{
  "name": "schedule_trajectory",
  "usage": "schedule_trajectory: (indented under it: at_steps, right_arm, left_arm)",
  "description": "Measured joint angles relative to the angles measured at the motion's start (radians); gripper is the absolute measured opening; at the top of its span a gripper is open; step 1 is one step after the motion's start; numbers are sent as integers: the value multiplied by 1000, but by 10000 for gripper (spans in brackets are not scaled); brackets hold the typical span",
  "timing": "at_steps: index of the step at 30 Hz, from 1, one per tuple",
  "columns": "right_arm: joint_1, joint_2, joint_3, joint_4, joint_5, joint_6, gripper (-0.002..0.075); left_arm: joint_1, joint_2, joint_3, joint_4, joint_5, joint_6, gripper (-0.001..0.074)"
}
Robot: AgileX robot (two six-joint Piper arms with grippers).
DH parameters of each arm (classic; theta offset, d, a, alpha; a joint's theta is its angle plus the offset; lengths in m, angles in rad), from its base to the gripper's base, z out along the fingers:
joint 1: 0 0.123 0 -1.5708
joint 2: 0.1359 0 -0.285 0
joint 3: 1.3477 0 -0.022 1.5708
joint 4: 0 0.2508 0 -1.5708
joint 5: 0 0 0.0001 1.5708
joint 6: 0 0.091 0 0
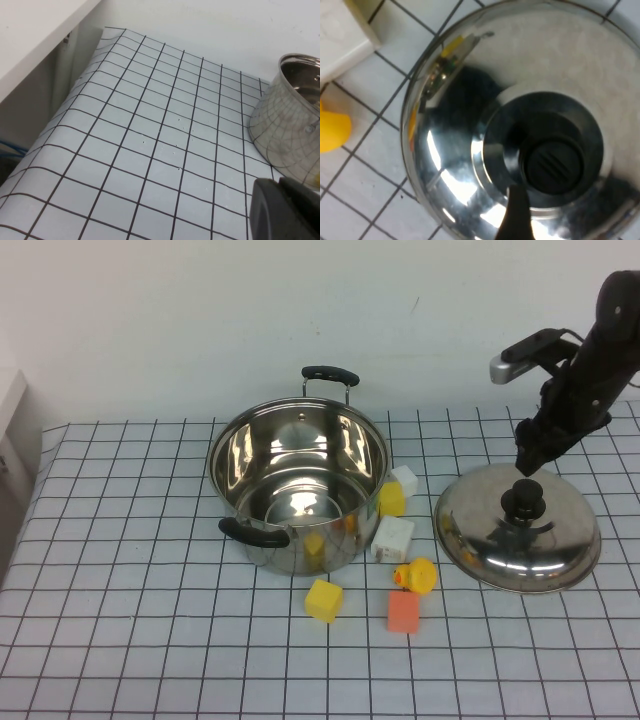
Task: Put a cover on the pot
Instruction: Pick up the pot lid
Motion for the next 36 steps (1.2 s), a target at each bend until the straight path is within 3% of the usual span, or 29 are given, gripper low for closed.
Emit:
schedule_trajectory:
  at_steps: [25, 30, 32, 36]
  right_arm:
    - [2, 137, -15, 27, -65, 0, 531]
    - [2, 154, -15, 27, -59, 0, 445]
    - [2, 154, -19, 27, -54, 2, 351]
    - [2, 154, -73, 27, 3, 27, 349]
  left_arm:
    - [0, 0, 0, 0, 0, 2, -3]
    - [0, 0, 0, 0, 0, 2, -3]
    - [0, 0, 0, 0, 0, 2, -3]
    - [0, 0, 0, 0, 0, 2, -3]
